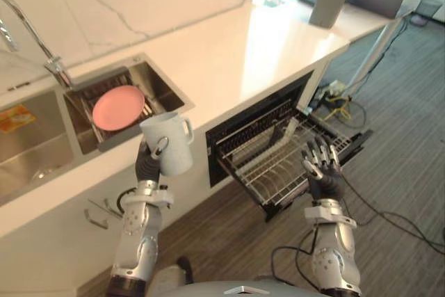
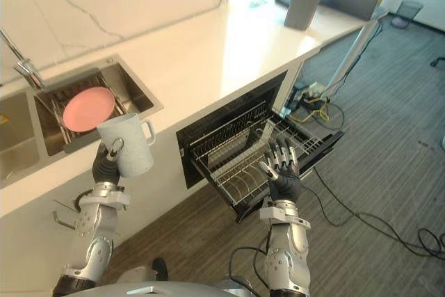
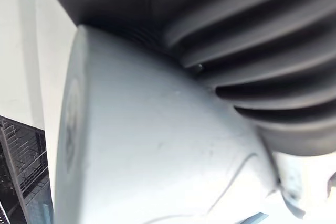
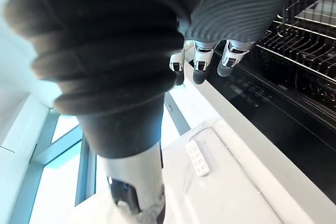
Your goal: Walk over to the sink, pick up the cup, carry it to the dishwasher, place the cup inside the dishwasher, then close the dishwasher door
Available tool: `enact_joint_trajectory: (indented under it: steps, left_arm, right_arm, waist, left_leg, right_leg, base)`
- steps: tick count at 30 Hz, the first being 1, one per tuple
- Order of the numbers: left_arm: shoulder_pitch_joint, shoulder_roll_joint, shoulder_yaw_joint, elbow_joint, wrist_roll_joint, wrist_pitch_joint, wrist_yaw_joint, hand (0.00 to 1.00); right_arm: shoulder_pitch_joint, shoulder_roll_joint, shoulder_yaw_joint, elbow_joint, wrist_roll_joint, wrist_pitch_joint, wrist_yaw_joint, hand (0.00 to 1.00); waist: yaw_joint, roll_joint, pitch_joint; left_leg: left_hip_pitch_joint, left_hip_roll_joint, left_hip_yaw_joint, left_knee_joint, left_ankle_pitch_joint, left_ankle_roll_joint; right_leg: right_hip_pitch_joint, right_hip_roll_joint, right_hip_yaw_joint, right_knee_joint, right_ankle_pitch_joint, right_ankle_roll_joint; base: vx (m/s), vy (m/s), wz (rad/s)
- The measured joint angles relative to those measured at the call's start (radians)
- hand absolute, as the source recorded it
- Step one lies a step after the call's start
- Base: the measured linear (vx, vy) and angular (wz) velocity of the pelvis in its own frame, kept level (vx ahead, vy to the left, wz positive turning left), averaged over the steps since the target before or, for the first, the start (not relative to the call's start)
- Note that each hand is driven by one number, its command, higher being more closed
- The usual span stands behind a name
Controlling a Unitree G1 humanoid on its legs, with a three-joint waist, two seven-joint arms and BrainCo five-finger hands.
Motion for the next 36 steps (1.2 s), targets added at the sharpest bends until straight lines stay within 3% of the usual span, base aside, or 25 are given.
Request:
enact_joint_trajectory:
  steps: [9,14,20,24,28,33,36]
  left_arm:
    - [-0.027,0.004,0.000,-0.050,0.000,0.023,-0.005,1.00]
    - [-0.044,0.003,-0.010,-0.050,0.072,0.022,0.024,1.00]
    - [-0.162,0.005,-0.065,-0.039,0.338,-0.026,0.182,1.00]
    - [-0.255,0.005,-0.122,0.018,0.485,-0.043,0.275,1.00]
    - [-0.327,0.001,-0.189,0.034,0.613,-0.042,0.397,1.00]
    - [-0.393,-0.017,-0.237,0.060,0.748,-0.037,0.487,1.00]
    - [-0.422,-0.024,-0.274,0.077,0.792,0.002,0.541,1.00]
  right_arm:
    - [-0.037,0.020,0.008,0.000,-0.002,0.001,-0.010,0.00]
    - [-0.081,0.020,0.024,-0.005,-0.018,0.001,-0.011,0.00]
    - [-0.193,-0.012,0.101,-0.122,0.002,0.011,0.008,0.00]
    - [-0.303,-0.037,0.147,-0.125,0.042,0.044,0.002,0.00]
    - [-0.340,-0.035,0.179,-0.180,0.130,0.138,-0.083,0.00]
    - [-0.340,-0.034,0.206,-0.197,0.195,0.186,-0.127,0.00]
    - [-0.347,-0.034,0.223,-0.199,0.195,0.216,-0.147,0.00]
  waist:
    - [0.002,-0.004,-0.015]
    - [0.001,-0.008,-0.022]
    - [0.009,-0.012,-0.025]
    - [0.009,-0.011,-0.030]
    - [-0.011,-0.012,-0.038]
    - [-0.018,-0.013,-0.049]
    - [-0.019,-0.015,-0.053]
  left_leg:
    - [0.030,-0.032,0.005,-0.083,0.009,0.012]
    - [0.036,-0.033,0.032,-0.132,0.038,0.016]
    - [0.080,-0.035,0.081,-0.226,0.082,0.021]
    - [0.110,-0.041,0.101,-0.310,0.140,0.016]
    - [0.116,-0.033,0.111,-0.310,0.155,0.019]
    - [0.117,-0.029,0.134,-0.310,0.161,0.018]
    - [0.117,-0.028,0.137,-0.310,0.162,0.017]
  right_leg:
    - [0.014,-0.012,-0.005,-0.062,0.053,-0.006]
    - [-0.001,-0.005,-0.004,-0.106,0.092,-0.005]
    - [-0.023,-0.002,-0.006,-0.116,0.122,-0.010]
    - [-0.044,-0.001,-0.005,-0.118,0.115,-0.007]
    - [-0.053,0.007,0.011,-0.113,0.118,-0.007]
    - [-0.064,0.015,0.034,-0.124,0.133,-0.007]
    - [-0.071,0.017,0.051,-0.137,0.141,-0.007]
  base:
    - [0.06,0.031,-0.01]
    - [-0.05,0.009,-0.16]
    - [-0.08,0.025,-0.21]
    - [-0.10,0.007,-0.17]
    - [-0.06,0.000,-0.10]
    - [-0.02,0.001,-0.17]
    - [-0.03,0.002,-0.14]
